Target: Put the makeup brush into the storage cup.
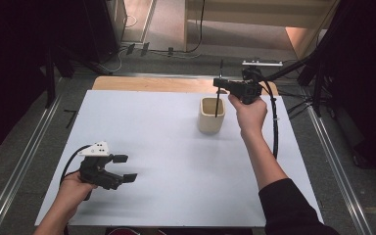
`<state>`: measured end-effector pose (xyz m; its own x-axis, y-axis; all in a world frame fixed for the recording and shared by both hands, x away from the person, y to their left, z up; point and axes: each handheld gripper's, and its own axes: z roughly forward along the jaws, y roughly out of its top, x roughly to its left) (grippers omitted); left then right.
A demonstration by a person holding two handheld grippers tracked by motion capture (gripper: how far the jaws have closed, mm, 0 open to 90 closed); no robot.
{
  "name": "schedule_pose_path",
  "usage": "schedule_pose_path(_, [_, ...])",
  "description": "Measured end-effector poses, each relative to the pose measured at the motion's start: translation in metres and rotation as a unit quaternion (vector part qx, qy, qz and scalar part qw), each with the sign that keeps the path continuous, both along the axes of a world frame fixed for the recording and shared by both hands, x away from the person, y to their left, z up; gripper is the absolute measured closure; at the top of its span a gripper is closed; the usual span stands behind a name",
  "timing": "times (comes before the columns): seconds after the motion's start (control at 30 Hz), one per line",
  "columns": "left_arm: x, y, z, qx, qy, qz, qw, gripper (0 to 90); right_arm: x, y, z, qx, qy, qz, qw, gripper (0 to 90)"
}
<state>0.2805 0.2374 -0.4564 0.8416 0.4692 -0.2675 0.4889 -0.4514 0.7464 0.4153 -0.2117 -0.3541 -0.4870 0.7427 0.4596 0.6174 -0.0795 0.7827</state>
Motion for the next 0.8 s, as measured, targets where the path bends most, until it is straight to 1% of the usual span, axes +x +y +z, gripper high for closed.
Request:
schedule_pose_path(0.07, [0.0,0.0,0.0,-0.001,-0.001,-0.001,1.0,17.1,0.003,0.001,0.002,-0.006,-0.002,-0.004,1.0,85.6])
schedule_pose_path(0.1, [0.0,0.0,0.0,-0.001,-0.001,-0.001,1.0,17.1,0.005,0.001,0.003,-0.01,-0.006,-0.007,0.9999,85.6])
schedule_pose_path(0.27, [0.0,0.0,0.0,0.002,0.0,-0.002,1.0,17.1,0.01,0.003,0.005,-0.015,-0.022,-0.026,0.9993,85.6])
schedule_pose_path(0.57, [0.0,-0.001,-0.001,0.002,0.0,-0.005,1.0,17.1,0.016,0.005,0.002,-0.029,-0.058,-0.052,0.9966,85.5])
schedule_pose_path(0.63, [0.0,-0.001,-0.001,0.002,0.0,-0.005,1.0,17.1,0.017,0.006,0.0,-0.026,-0.06,-0.054,0.9964,85.5])
schedule_pose_path(0.77, [0.0,-0.001,-0.001,0.001,0.0,-0.005,1.0,17.1,0.02,0.009,-0.003,-0.037,-0.068,-0.06,0.9952,85.5])
schedule_pose_path(0.8, [0.0,-0.001,-0.001,0.001,0.0,-0.005,1.0,17.1,0.02,0.009,-0.004,-0.035,-0.066,-0.059,0.9954,85.5])
